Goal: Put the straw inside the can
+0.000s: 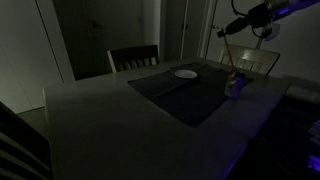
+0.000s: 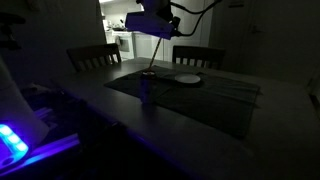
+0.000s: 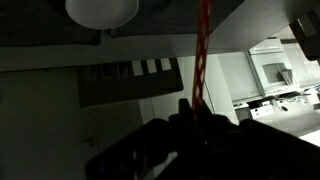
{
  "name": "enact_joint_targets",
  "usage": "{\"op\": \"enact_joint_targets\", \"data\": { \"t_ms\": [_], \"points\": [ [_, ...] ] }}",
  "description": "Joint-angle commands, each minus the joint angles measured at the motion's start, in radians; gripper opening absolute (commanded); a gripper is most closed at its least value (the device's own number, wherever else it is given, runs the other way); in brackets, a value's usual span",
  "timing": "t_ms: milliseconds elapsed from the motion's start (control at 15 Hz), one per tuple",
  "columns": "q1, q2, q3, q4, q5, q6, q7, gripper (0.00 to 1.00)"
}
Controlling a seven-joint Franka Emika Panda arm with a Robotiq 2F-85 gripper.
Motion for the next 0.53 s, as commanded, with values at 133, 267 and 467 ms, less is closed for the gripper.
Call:
{"op": "enact_joint_targets", "data": {
  "t_ms": [133, 267, 467],
  "points": [
    [-0.023, 0.082, 0.03, 0.046, 0.051, 0.003, -0.034, 0.02],
    [-0.022, 0.1, 0.03, 0.055, 0.052, 0.003, -0.032, 0.02],
    [-0.019, 0.119, 0.031, 0.067, 0.049, 0.01, -0.028, 0.36]
  ]
}}
